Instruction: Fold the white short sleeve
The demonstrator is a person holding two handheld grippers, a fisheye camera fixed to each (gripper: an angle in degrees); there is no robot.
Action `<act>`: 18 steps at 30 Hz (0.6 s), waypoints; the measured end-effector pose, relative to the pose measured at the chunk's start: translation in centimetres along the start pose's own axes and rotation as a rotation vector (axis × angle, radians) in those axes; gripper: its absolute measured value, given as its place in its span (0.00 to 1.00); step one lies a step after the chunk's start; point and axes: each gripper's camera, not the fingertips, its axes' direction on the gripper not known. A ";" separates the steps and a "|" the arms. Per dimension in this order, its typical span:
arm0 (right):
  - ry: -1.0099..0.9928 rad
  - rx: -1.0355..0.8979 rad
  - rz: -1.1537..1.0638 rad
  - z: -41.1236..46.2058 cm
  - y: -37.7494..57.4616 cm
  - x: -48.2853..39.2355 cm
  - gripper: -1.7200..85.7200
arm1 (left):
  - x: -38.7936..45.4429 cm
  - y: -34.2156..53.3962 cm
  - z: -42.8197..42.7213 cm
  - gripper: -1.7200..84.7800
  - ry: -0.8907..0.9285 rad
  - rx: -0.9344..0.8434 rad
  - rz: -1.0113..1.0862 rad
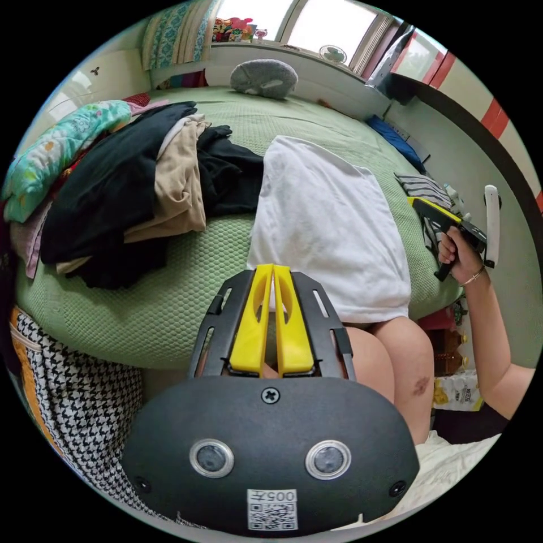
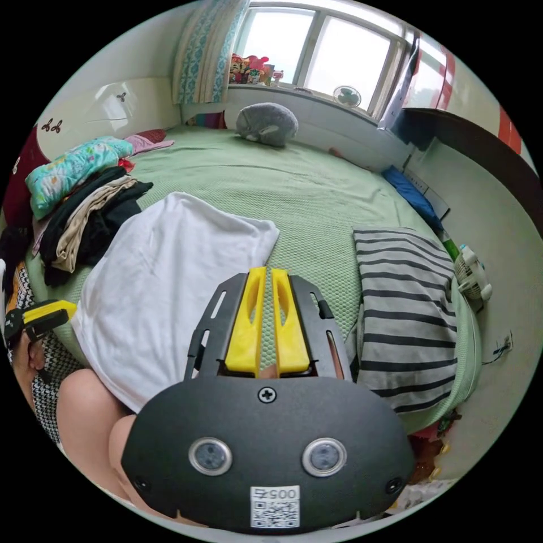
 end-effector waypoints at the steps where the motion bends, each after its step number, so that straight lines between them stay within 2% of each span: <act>1: -0.026 -0.015 -0.006 0.6 -0.7 0.3 0.02 | -0.3 0.1 0.1 0.05 0.018 0.006 0.000; 10: -0.066 -0.088 0.000 5.4 -6.3 2.5 0.10 | -1.2 0.1 2.4 0.15 0.104 -0.044 0.002; 18: -0.130 -0.133 0.033 9.1 -11.1 5.1 0.13 | 0.0 -0.4 3.6 0.15 0.091 -0.058 0.053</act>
